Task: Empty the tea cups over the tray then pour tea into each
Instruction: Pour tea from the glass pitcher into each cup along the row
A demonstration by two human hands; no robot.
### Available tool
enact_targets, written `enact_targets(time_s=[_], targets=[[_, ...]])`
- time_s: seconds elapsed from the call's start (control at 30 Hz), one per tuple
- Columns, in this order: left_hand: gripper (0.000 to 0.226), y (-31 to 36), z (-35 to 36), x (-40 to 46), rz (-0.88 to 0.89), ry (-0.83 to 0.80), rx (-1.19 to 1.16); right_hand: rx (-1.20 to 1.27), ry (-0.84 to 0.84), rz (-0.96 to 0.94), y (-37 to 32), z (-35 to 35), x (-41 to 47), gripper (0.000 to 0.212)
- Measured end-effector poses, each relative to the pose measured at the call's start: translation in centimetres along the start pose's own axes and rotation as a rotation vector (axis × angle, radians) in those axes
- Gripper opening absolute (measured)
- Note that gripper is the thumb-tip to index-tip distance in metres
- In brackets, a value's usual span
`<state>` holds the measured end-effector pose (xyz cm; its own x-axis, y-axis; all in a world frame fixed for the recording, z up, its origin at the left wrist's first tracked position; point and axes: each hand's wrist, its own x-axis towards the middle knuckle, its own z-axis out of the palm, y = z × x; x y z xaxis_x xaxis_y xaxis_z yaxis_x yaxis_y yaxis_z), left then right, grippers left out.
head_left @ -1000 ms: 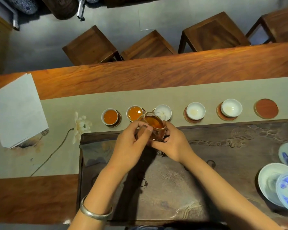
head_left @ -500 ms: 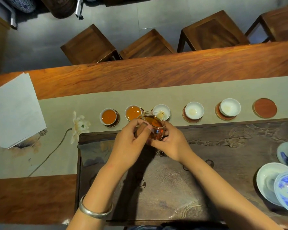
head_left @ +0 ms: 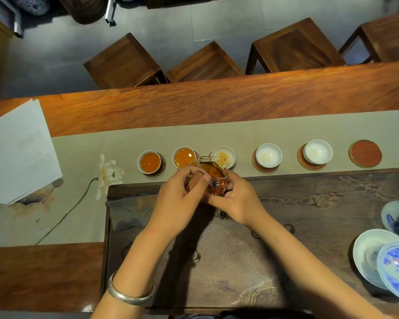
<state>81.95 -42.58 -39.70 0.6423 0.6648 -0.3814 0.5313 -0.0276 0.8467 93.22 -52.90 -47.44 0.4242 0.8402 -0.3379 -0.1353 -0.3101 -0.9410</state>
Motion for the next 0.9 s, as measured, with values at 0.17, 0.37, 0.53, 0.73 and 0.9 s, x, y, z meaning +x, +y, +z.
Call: enact_targets(time_s=[0.17,0.37,0.53,0.73,0.9], targets=[[0.008,0.15,0.01,0.10,0.007,0.003,0.007,0.005,0.005,-0.012,-0.26,0.03,0.10,0.052],[0.009,0.02,0.03,0.13,0.016,0.004,0.023,-0.013,0.003,-0.007,-0.12,-0.07,0.18,0.054],[0.010,-0.11,-0.02,0.23,0.021,-0.003,0.031,-0.014,0.003,-0.002,-0.06,-0.05,0.28,0.053],[0.012,0.00,-0.07,0.22,0.020,0.007,0.025,-0.007,0.006,0.001,-0.16,0.00,0.35,0.054],[0.010,0.12,0.00,0.26,0.017,0.010,0.030,-0.002,0.002,0.002,-0.20,-0.01,0.23,0.054]])
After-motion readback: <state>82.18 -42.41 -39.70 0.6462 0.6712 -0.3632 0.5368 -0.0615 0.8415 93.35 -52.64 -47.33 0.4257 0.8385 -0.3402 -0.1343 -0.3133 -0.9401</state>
